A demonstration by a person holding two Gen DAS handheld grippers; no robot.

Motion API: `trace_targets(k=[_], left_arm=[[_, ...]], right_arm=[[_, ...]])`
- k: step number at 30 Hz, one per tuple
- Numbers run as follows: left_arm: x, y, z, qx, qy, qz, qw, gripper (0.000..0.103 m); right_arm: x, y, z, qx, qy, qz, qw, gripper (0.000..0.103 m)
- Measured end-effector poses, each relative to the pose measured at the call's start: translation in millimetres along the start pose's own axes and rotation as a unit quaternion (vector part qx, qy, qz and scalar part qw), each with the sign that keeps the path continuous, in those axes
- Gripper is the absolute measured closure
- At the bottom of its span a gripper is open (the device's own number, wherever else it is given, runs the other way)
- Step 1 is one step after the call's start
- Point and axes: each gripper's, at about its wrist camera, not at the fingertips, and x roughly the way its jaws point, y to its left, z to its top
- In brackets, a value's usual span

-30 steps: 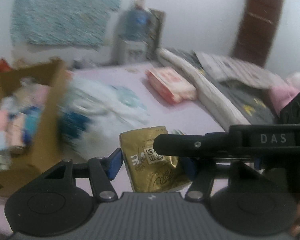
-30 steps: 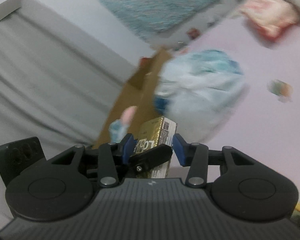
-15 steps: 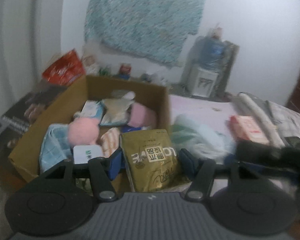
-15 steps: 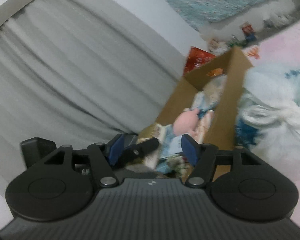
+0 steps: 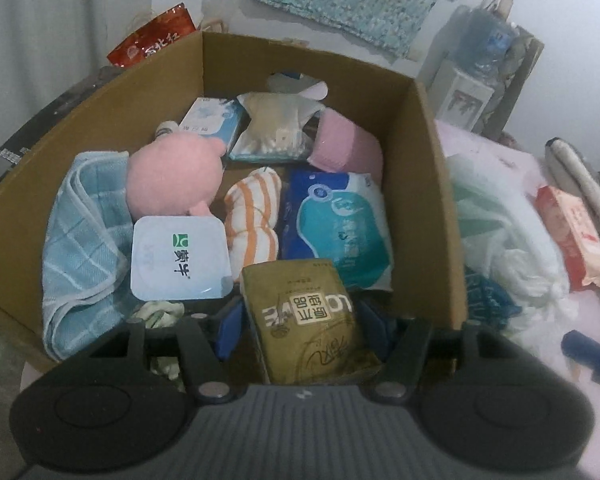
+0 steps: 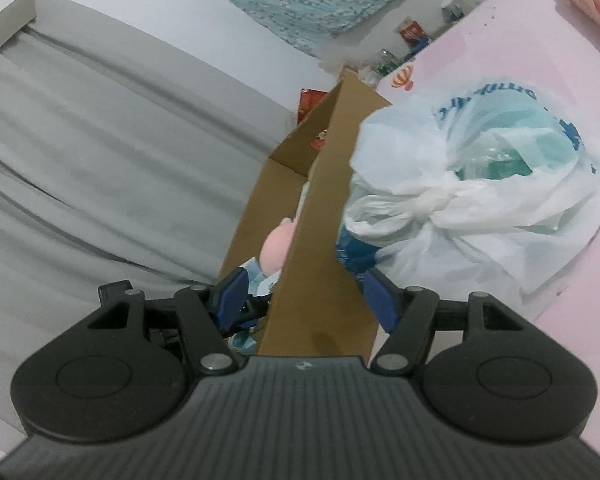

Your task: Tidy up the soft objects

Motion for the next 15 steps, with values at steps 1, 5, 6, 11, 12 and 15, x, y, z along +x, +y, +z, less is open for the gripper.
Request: trace_targets(k=[1, 5, 6, 11, 12, 15], left_arm=[[3, -1, 1, -0.003, 0.004, -0.002, 1.0, 0.04], [6, 2, 1, -0.007, 0.008, -0.012, 0.9999, 0.034], [7, 3, 1, -0.009, 0.009, -0.013, 0.9998, 0.033], [-1, 9, 4, -0.024, -0.008, -0.023, 0.9994, 0.033], [-6, 11, 4, -0.028, -0.017, -0.028, 0.9991, 0.032], [-24, 17, 3, -0.037, -0.049, -0.037, 0.9974, 0.026]], right_arm=[[2, -1, 0, 0.002, 0.001, -0.002, 1.0, 0.039], [3, -3, 1, 0.006, 0.003, -0.008, 1.0, 0.038], [3, -3, 1, 0.006, 0.003, -0.009, 1.0, 0.038], [4, 6, 1, -0.007, 0.004, -0.018, 1.0, 0.037], [5, 10, 1, -0.013, 0.005, -0.019, 1.0, 0.037], [7, 27, 4, -0.037, 0.011, -0.02, 0.999, 0.037]])
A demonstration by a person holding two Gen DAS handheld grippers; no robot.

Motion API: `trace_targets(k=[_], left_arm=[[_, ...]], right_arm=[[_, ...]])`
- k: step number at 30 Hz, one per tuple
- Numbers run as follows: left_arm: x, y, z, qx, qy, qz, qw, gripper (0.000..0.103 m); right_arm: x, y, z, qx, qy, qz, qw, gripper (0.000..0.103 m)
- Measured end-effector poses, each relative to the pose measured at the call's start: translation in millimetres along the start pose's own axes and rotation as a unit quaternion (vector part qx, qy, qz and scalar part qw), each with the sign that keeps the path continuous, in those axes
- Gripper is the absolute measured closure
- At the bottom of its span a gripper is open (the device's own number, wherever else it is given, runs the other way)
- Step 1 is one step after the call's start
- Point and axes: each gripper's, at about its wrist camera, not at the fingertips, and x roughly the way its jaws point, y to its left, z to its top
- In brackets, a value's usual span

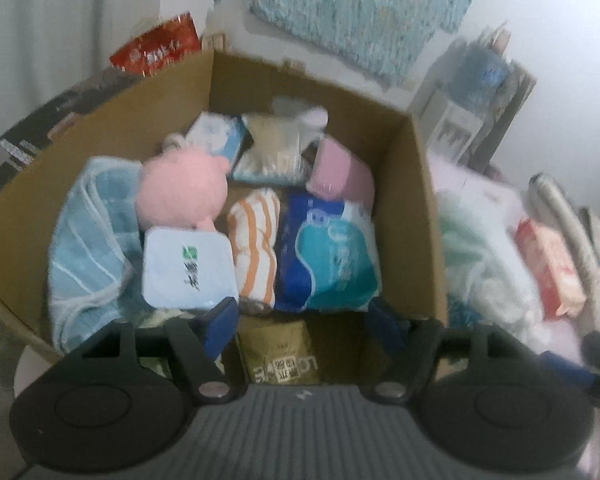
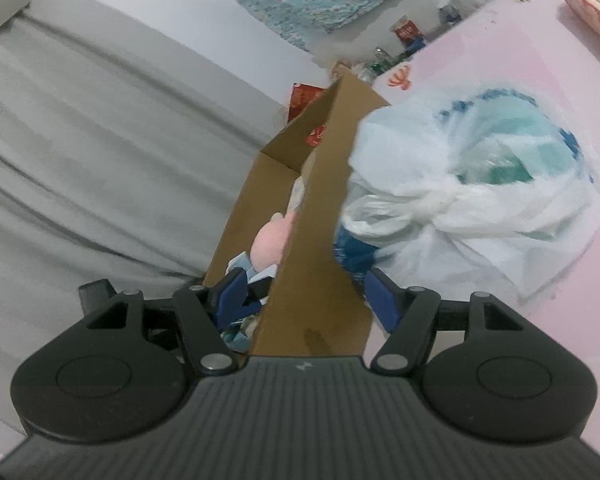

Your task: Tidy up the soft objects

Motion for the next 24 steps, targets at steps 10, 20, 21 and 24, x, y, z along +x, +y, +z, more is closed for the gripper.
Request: trace_targets(k=[10, 20, 21, 24], left_arm=[[-64, 40, -14, -0.043, -0.108, 0.047, 0.992, 0.019], [-80, 85, -27, -0.086, -0.11, 0.069, 0.9879, 0.043], [-80, 88, -26, -0.089, -0.11, 0.071, 0.9875, 0.044], [-84, 95, -28, -0.096, -0.114, 0.069, 0.9865, 0.044]], right_arm=[[82, 94, 30, -0.113, 0.089, 0.022, 0.989, 0.038], [258, 167, 21, -0.217, 0.236, -0.039, 0.947, 0.068], [271, 169, 17, -0.228, 0.244, -0.054, 0.941, 0.069], [293, 165, 4, -0.245, 0.271, -0.086, 0.927, 0.07]])
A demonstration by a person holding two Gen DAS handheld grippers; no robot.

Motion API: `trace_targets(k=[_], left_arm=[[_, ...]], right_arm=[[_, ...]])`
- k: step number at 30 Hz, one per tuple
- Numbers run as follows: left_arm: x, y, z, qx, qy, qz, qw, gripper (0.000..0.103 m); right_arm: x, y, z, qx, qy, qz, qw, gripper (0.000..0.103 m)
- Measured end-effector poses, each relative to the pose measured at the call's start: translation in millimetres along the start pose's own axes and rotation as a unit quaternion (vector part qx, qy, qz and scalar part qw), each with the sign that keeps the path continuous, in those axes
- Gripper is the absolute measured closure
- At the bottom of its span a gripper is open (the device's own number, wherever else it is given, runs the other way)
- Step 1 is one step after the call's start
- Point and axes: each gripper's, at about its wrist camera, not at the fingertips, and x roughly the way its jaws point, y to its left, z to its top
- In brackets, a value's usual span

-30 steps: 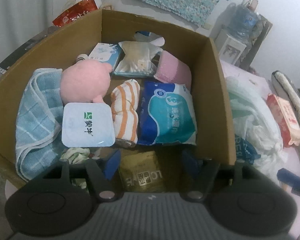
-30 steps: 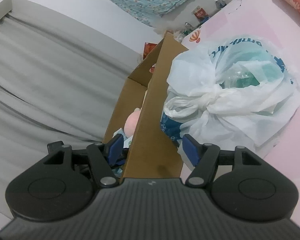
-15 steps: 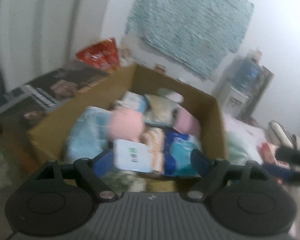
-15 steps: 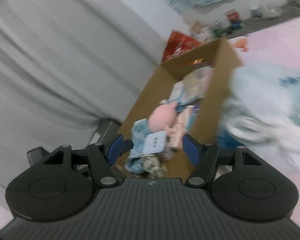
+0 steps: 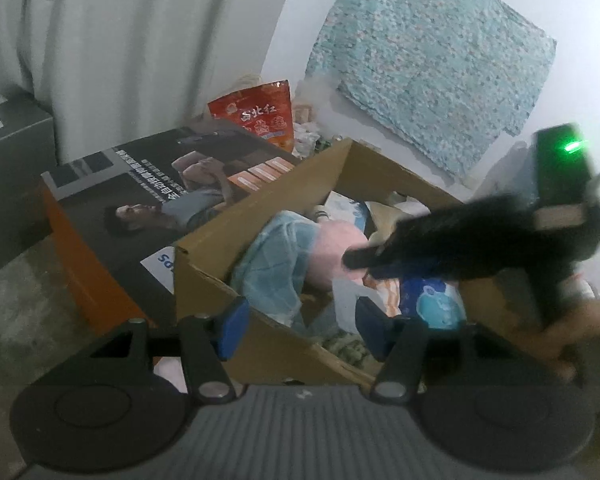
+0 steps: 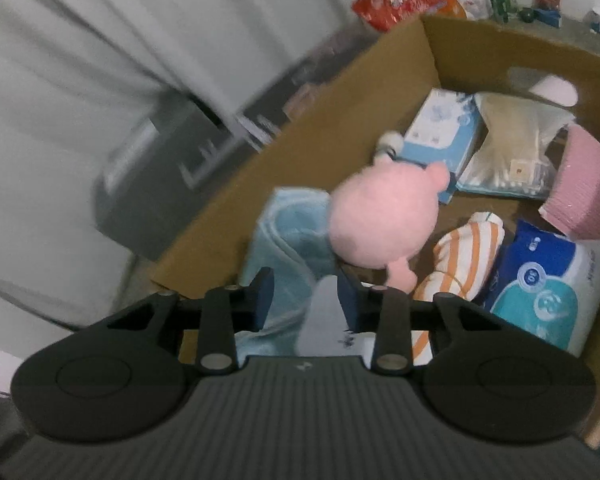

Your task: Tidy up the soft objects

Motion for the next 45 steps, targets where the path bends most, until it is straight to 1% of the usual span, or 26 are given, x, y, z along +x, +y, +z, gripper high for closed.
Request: trace_targets(k=[2, 3, 5, 8, 11, 12, 15, 17, 19, 20, 21, 23, 24, 26, 29, 31, 34, 35, 37, 38, 40, 42, 44, 45], left_arm=[[-1, 4, 1, 0.002, -0.004, 0.002, 1.0, 0.044], [-1, 4, 1, 0.002, -0.006, 0.003, 1.0, 0.044], [-1, 8, 1, 0.0, -0.005, 0.003, 1.0, 0.044], [-2, 14, 1, -0.009, -0.004, 0.004, 0.9999, 0.044], [-6, 21, 4, -0.018, -0.013, 0.01, 0.9997, 0.044], [-8, 24, 5, -0.021, -0.018, 0.012, 0.9995, 0.044], [-14, 31, 9, -0.028, -0.033, 0.018, 0.9989, 0.044], [-15, 35, 10, -0.032, -0.038, 0.022, 0.9985, 0.044], [-16, 38, 11, -0.036, -0.037, 0.024, 0.9984, 0.044], [-16, 38, 12, -0.038, -0.036, 0.023, 0.9984, 0.044], [-16, 39, 12, -0.04, -0.033, 0.022, 0.9984, 0.044], [-17, 41, 11, -0.041, -0.031, 0.019, 0.9985, 0.043], [-18, 41, 10, -0.04, -0.031, 0.018, 0.9986, 0.043], [-18, 41, 9, -0.04, -0.031, 0.017, 0.9986, 0.043], [-18, 42, 9, -0.044, -0.031, 0.014, 0.9984, 0.042], [-17, 42, 8, -0.045, -0.03, 0.014, 0.9985, 0.042], [-16, 41, 6, -0.044, -0.025, 0.01, 0.9987, 0.042], [-16, 41, 6, -0.044, -0.024, 0.01, 0.9987, 0.042], [-16, 41, 5, -0.042, -0.026, 0.011, 0.9987, 0.041], [-17, 41, 5, -0.042, -0.027, 0.011, 0.9987, 0.041], [-17, 42, 5, -0.043, -0.03, 0.014, 0.9985, 0.041], [-17, 43, 6, -0.044, -0.031, 0.015, 0.9984, 0.041], [-17, 42, 6, -0.044, -0.03, 0.015, 0.9985, 0.04], [-17, 43, 7, -0.042, -0.03, 0.014, 0.9986, 0.04]], right_arm=[[4, -2, -4, -0.002, 0.009, 0.001, 1.0, 0.069], [3, -2, -7, -0.007, 0.01, -0.001, 1.0, 0.068], [-3, 0, -10, -0.015, 0.002, -0.009, 1.0, 0.067], [-23, 5, -16, -0.027, -0.009, -0.004, 1.0, 0.059], [-41, 11, -24, -0.034, -0.005, 0.017, 0.999, 0.058], [-46, 12, -27, -0.032, 0.001, 0.034, 0.999, 0.058], [-45, 11, -29, -0.001, 0.03, 0.102, 0.994, 0.058], [-35, 11, -28, 0.014, 0.049, 0.127, 0.991, 0.058], [-16, 10, -27, 0.027, 0.08, 0.137, 0.987, 0.058], [-5, 8, -28, 0.036, 0.098, 0.134, 0.986, 0.058], [6, 2, -29, 0.056, 0.114, 0.137, 0.982, 0.053], [15, -13, -26, 0.106, 0.134, 0.151, 0.974, 0.047], [16, -20, -24, 0.124, 0.143, 0.141, 0.972, 0.047], [14, -24, -26, 0.129, 0.148, 0.108, 0.975, 0.046], [18, -30, -36, 0.144, 0.177, 0.09, 0.969, 0.047], [21, -29, -43, 0.138, 0.187, 0.074, 0.97, 0.047], [16, -30, -42, 0.145, 0.188, 0.074, 0.969, 0.046], [12, -29, -39, 0.144, 0.179, 0.075, 0.97, 0.046], [-3, -27, -29, 0.128, 0.153, 0.077, 0.977, 0.045], [-11, -25, -23, 0.121, 0.136, 0.085, 0.98, 0.044], [-27, -19, -8, 0.103, 0.094, 0.095, 0.986, 0.04], [-38, -11, 3, 0.07, 0.055, 0.074, 0.993, 0.032], [-36, -3, 11, 0.024, 0.027, 0.023, 0.999, 0.029], [-30, 2, 11, 0.001, 0.022, -0.004, 1.0, 0.028]])
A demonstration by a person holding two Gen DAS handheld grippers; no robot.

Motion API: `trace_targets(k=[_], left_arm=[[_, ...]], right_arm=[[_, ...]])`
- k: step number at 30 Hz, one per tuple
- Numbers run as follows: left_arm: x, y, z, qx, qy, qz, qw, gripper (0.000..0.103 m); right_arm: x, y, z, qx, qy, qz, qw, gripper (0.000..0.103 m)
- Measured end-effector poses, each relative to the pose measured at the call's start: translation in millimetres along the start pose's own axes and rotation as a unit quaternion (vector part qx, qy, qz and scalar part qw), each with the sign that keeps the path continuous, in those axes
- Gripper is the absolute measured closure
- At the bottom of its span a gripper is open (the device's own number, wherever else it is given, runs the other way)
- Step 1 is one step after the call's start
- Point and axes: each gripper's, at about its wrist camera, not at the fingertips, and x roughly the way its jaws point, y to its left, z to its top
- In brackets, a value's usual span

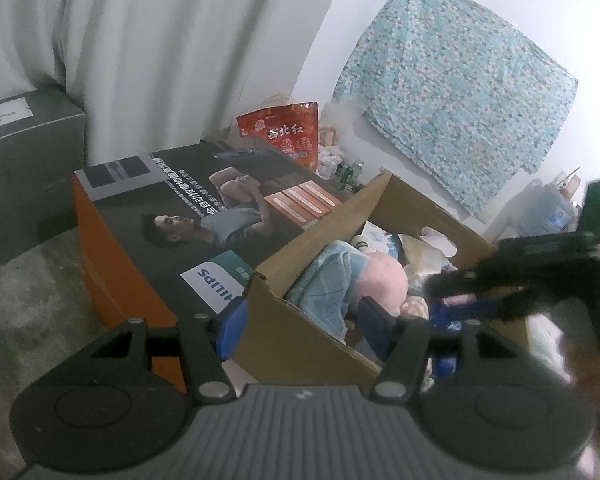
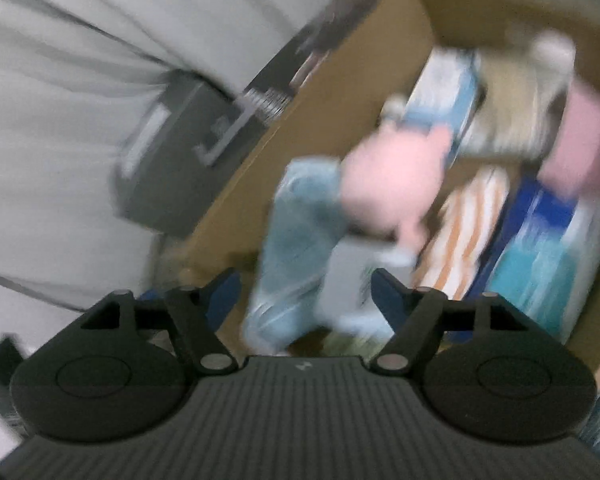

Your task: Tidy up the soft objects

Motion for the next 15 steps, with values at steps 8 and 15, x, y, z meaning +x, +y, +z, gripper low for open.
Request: trace_targets(k=[8, 15], left_arm=[[1, 1, -2, 0.001, 0.005, 0.002, 1.0, 0.039], [3, 5, 0, -0.004, 0.006, 0.006, 1.0, 0.039]], right_arm=[[53, 10, -5, -0.066, 0.017, -0.063, 0.996, 0.022], [54, 16, 1, -0.077, 0.005, -0.07, 0.995, 0.022]])
